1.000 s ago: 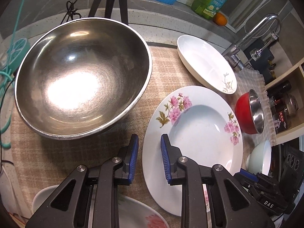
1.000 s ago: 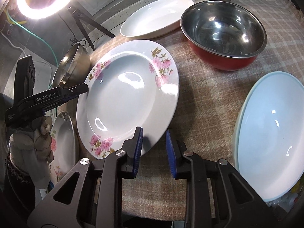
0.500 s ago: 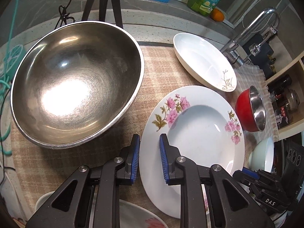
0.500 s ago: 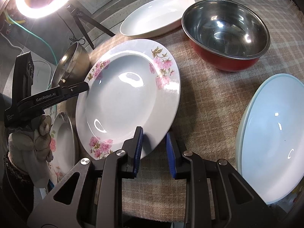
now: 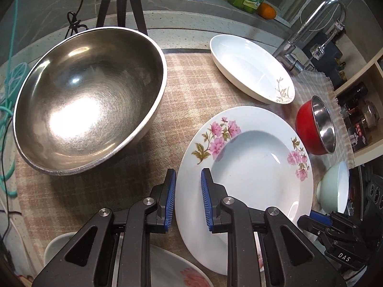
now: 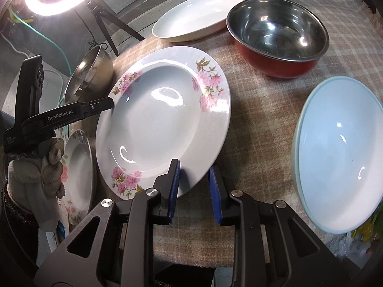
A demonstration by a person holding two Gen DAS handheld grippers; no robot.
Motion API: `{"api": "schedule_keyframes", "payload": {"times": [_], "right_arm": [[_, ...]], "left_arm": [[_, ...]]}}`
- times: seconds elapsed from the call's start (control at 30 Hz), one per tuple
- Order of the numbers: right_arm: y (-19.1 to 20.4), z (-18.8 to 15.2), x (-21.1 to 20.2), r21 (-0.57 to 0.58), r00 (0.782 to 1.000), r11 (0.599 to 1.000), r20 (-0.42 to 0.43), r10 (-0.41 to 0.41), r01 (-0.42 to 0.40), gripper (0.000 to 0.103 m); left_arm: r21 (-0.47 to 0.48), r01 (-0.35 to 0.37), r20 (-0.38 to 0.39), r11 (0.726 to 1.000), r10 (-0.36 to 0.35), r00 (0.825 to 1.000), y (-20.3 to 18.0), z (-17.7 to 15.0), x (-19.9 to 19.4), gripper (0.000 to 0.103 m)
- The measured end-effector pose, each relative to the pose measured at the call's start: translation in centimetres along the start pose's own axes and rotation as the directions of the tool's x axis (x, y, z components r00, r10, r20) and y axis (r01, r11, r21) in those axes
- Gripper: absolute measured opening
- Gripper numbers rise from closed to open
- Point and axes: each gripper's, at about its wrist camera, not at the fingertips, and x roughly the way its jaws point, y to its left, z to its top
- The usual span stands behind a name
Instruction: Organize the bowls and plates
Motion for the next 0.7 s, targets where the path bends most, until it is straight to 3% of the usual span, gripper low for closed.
{"api": "schedule_keyframes", "payload": {"times": [0.7], "right_arm": [[-1.2,-2.8,-1.4,0.001,1.000,1.000,-0.003,0.008,-0.008,0.026]], "left_arm": [[0.029,-0.011,-0.007,1.000,0.011,1.000,-2.6,-2.9,-0.3,0.020]]}}
